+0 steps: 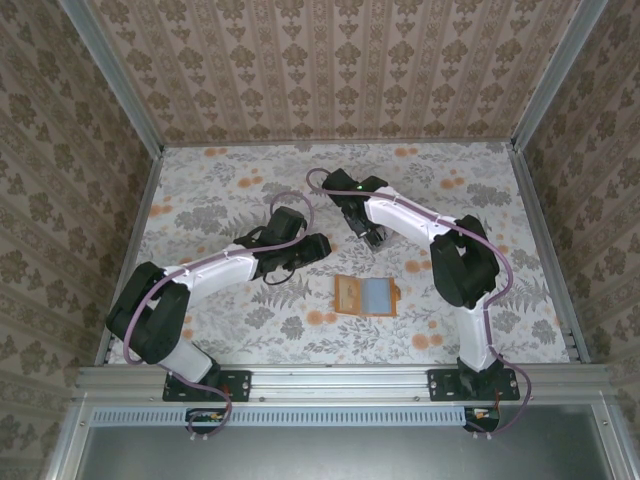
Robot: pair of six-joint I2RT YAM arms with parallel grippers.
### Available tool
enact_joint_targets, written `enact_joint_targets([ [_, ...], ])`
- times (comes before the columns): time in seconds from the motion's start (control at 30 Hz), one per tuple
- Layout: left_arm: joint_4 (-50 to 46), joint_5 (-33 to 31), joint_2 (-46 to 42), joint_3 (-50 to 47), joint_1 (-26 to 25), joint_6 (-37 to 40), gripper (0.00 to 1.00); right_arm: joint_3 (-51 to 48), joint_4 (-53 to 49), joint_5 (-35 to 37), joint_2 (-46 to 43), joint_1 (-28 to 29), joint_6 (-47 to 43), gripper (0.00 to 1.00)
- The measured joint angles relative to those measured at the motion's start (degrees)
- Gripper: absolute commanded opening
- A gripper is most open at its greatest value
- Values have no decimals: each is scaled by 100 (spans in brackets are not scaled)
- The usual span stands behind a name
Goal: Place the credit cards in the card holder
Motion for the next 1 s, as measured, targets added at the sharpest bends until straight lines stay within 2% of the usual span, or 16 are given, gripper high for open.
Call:
enact_joint_targets([
  [0.63, -7, 13, 11, 0, 0, 2, 66, 70, -433, -632, -715, -79, 518, 0],
  [0.87, -11, 4, 11, 0, -2, 0, 66, 46, -553, -916, -1213, -129, 1506, 0],
  [1.0, -37, 4, 9, 4, 0, 0, 66, -297, -448, -1110, -1674, -140, 2240, 0],
])
